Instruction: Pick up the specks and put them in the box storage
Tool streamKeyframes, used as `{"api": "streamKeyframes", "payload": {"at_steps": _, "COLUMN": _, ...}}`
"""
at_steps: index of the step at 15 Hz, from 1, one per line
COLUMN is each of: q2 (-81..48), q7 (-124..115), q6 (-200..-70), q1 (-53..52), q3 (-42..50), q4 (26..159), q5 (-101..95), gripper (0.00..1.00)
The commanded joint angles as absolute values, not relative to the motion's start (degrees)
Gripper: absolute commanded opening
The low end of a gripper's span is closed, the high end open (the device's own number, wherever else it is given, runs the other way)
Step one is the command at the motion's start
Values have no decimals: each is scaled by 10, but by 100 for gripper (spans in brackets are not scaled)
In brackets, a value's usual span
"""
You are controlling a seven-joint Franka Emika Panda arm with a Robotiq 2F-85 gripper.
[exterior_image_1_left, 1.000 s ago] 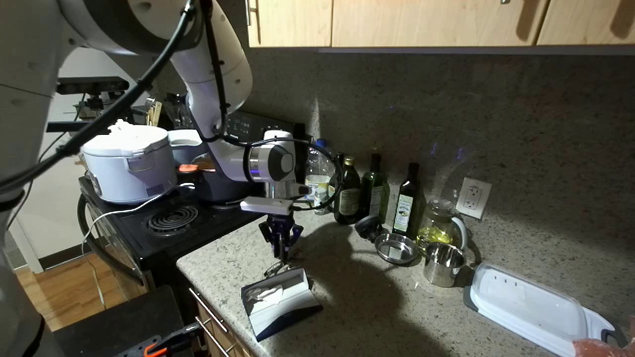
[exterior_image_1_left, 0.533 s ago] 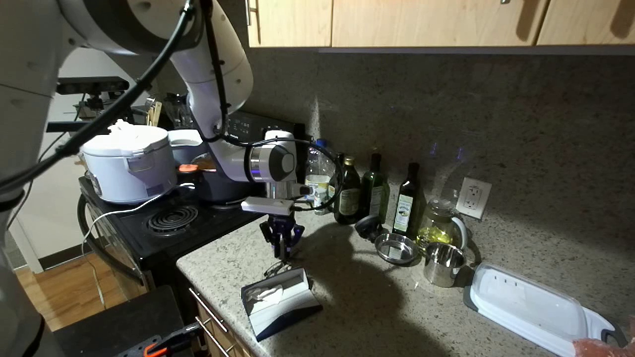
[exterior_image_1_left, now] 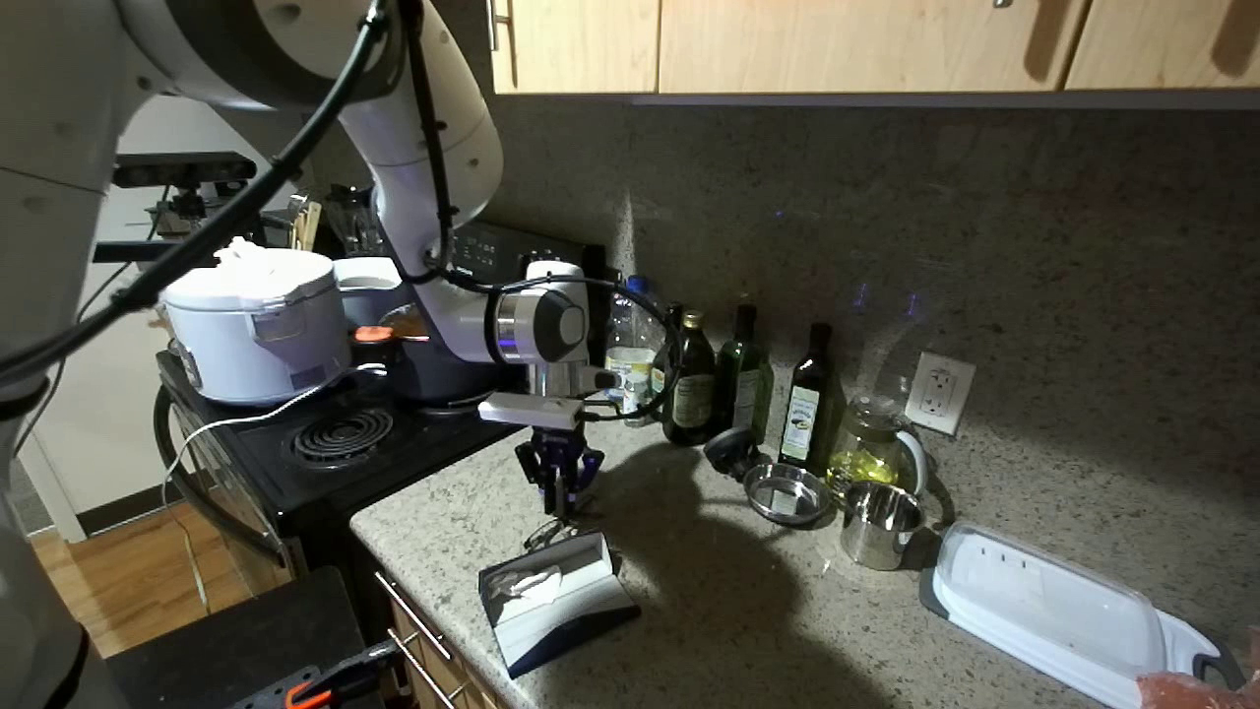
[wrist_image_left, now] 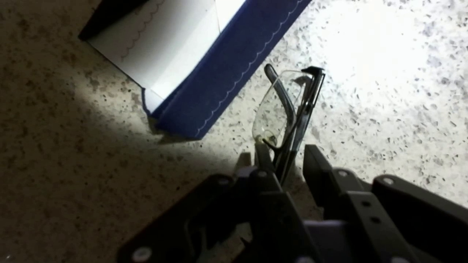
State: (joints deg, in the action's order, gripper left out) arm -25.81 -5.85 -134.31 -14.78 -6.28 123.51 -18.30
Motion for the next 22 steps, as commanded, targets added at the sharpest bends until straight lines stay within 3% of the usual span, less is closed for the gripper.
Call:
{"api": "streamKeyframes", "payload": {"at_steps": 1, "q2": -254, "q7": -60, "q6": -1335, "q1": -148, "q3": -60, "q4": 1237, "q5": -177, "gripper": 29}}
{"api": "streamKeyframes", "payload": {"at_steps": 10, "q2": -255, "q7": -59, "q6": -1331, "q1": -149, "q3": -60, "q4": 1232, "q5": -178, "gripper": 1}}
{"api": "streamKeyframes", "payload": {"at_steps": 22, "q2": -227, "q7": -75, "q6": -1338, "q1": -158, "q3": -58, "q4": 1252, "q5": -191, "gripper": 0}}
